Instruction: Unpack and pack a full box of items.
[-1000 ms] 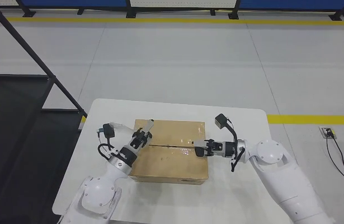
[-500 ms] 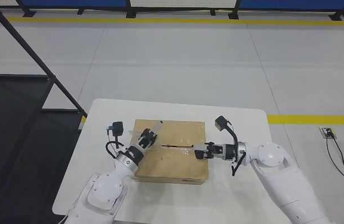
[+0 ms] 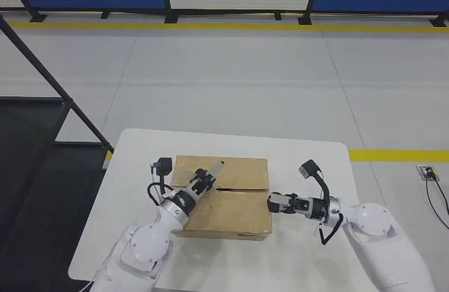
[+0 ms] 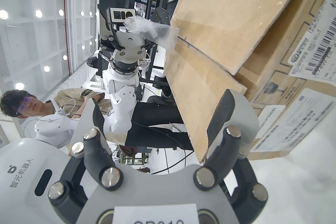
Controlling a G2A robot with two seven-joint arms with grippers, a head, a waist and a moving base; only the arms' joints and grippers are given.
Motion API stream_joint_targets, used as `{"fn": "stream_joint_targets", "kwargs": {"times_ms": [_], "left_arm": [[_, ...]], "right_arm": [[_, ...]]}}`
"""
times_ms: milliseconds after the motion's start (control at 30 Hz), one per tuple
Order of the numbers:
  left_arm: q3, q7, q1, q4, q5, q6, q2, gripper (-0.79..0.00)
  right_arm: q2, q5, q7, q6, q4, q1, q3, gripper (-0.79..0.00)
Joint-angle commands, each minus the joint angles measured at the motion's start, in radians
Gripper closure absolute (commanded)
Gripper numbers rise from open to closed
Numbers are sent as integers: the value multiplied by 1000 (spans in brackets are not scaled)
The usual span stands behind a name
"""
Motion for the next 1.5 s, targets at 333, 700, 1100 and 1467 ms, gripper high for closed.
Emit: {"fn": "stream_joint_targets", "kwargs": {"times_ms": [333,700,1100,1467], "left_arm": [[44,-8,-42,22,32,16,-15,-785],[106,-4,-89,56,42,28,-36,-785],[183,8,-155,115,16,42,-69,-785],[246,20,-210,170,-3,46,-102,-785]], "right_arm": [[19,37,8,-30,-14,-82,67,-785],[30,63,15,-57,-3,-119,101,-785],[39,85,26,-73,22,-133,125,-785],[49,95,31,-93,30,-160,152,-785]]}}
